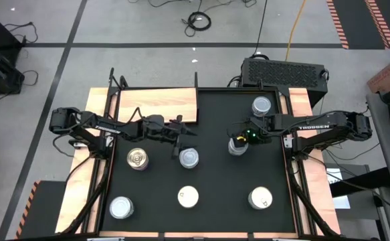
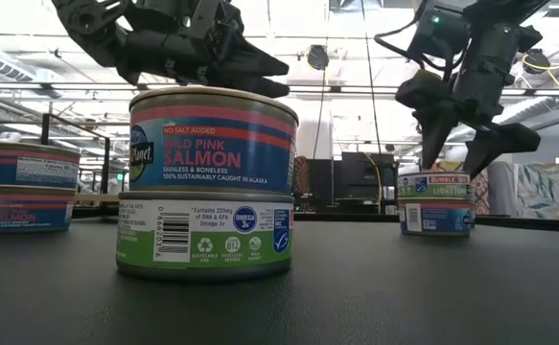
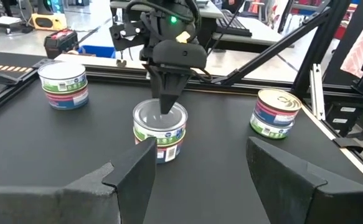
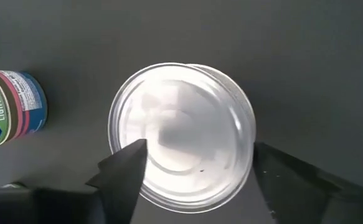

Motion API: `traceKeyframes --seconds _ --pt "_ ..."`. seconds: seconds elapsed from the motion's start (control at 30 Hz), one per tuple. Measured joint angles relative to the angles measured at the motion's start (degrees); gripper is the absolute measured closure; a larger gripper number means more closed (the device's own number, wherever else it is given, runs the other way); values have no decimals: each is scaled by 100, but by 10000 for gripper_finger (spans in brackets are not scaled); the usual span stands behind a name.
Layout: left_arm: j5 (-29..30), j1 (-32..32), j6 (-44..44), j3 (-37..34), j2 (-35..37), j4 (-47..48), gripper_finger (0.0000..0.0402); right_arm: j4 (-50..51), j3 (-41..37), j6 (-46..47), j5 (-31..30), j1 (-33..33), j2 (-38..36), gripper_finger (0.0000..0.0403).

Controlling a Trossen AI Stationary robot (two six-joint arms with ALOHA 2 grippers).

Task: Stack canned seafood by type on shelf
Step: Remove the green and white tuna can from the blue and pink tuna can on the table

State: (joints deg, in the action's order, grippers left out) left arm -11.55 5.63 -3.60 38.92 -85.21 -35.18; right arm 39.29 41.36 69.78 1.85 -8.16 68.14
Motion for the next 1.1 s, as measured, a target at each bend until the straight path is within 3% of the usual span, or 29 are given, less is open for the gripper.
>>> traceKeyframes --seconds 0.33,0.6,0.8,1.1 --pt "-20 122 -3 0 1 -1 154 -7 1 -14 77 0 0 271" --pt "-20 116 -4 0 2 9 154 -5 1 -209 93 0 0 351" --pt "-20 116 -16 0 2 11 154 11 1 -166 -139 2 2 396" --pt "-20 116 -21 0 4 15 154 76 1 -132 -309 -4 1 402"
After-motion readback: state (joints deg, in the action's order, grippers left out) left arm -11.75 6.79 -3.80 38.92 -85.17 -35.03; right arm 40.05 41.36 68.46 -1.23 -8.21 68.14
